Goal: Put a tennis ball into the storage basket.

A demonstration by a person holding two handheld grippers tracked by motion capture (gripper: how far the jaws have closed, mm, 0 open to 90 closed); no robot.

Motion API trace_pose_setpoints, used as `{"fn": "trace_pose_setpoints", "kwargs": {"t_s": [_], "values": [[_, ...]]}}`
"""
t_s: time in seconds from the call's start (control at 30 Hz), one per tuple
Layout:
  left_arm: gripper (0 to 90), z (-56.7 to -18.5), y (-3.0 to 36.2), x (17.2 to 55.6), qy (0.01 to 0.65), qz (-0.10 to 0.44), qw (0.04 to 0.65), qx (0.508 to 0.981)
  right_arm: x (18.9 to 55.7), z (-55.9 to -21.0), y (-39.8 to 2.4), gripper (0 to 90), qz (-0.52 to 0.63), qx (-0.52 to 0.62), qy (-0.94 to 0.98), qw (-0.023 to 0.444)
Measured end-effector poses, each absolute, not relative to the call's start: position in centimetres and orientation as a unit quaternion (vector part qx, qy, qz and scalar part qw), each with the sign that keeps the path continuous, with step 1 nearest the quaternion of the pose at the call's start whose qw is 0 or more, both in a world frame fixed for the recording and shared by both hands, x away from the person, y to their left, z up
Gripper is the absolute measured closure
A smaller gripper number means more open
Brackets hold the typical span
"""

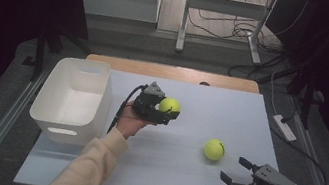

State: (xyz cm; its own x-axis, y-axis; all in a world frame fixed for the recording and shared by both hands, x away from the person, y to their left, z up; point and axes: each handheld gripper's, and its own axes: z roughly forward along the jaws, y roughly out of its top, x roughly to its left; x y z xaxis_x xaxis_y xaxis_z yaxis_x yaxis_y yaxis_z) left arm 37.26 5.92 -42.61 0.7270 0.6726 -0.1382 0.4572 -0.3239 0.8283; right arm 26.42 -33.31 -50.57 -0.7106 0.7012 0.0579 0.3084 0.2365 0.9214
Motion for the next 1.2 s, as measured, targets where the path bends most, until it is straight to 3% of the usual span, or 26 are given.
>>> {"fn": "trace_pose_setpoints", "kwargs": {"t_s": [1.2], "values": [[26.7, -39.0, 9.1, 35.7, 0.354, 0.142, 0.510, 0.771, 26.4, -50.5, -33.2, 9.4, 0.521, 0.332, 0.763, 0.192]]}}
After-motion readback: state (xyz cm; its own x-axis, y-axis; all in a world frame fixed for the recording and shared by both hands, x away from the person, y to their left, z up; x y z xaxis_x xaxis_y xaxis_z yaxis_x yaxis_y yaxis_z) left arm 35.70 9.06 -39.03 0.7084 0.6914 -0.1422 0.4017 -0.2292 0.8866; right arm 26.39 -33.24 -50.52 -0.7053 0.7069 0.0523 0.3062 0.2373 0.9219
